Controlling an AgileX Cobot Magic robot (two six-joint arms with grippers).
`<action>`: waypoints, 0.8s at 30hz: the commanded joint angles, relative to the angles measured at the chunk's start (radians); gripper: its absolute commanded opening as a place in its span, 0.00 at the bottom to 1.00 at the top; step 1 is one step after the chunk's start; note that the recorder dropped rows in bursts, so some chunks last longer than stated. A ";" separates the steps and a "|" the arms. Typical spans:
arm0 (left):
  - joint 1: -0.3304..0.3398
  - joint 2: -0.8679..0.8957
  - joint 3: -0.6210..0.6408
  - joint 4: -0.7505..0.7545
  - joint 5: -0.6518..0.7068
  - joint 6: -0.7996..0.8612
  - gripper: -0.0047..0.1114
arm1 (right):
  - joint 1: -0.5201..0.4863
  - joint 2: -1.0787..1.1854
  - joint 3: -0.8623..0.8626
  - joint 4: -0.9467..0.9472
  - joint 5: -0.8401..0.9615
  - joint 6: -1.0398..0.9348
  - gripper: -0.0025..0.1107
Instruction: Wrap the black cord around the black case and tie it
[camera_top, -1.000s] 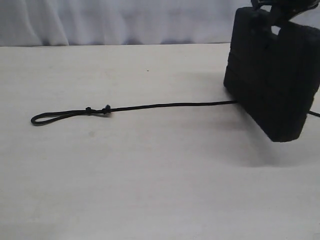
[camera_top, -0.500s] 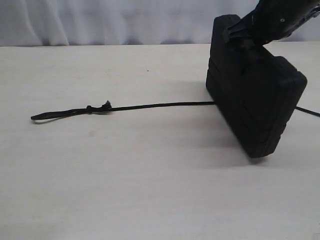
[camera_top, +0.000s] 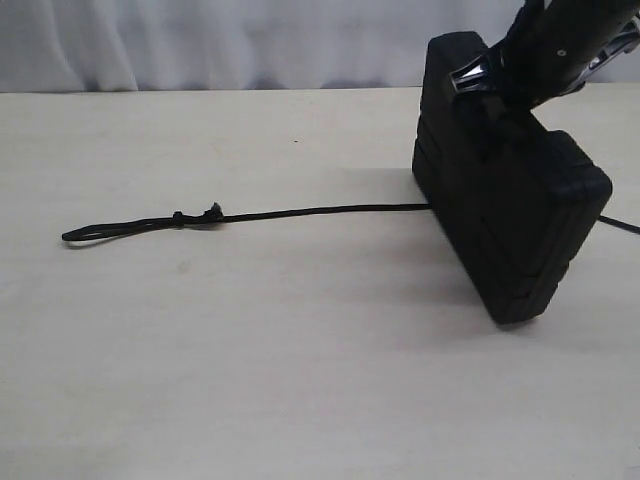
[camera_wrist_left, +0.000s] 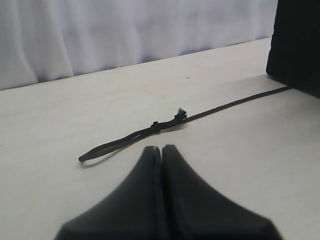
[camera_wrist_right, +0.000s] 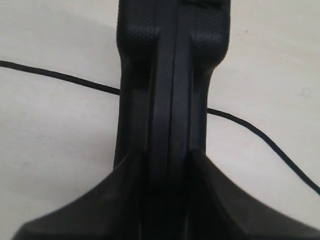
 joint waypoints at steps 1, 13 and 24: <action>0.002 -0.003 0.002 -0.001 -0.012 -0.006 0.04 | -0.004 0.006 0.006 0.007 0.018 -0.019 0.28; 0.002 -0.003 0.002 -0.001 -0.012 -0.006 0.04 | -0.004 0.006 0.006 0.007 -0.014 -0.029 0.28; 0.002 -0.003 0.002 -0.001 -0.012 -0.006 0.04 | -0.004 -0.002 0.006 0.016 -0.017 -0.031 0.28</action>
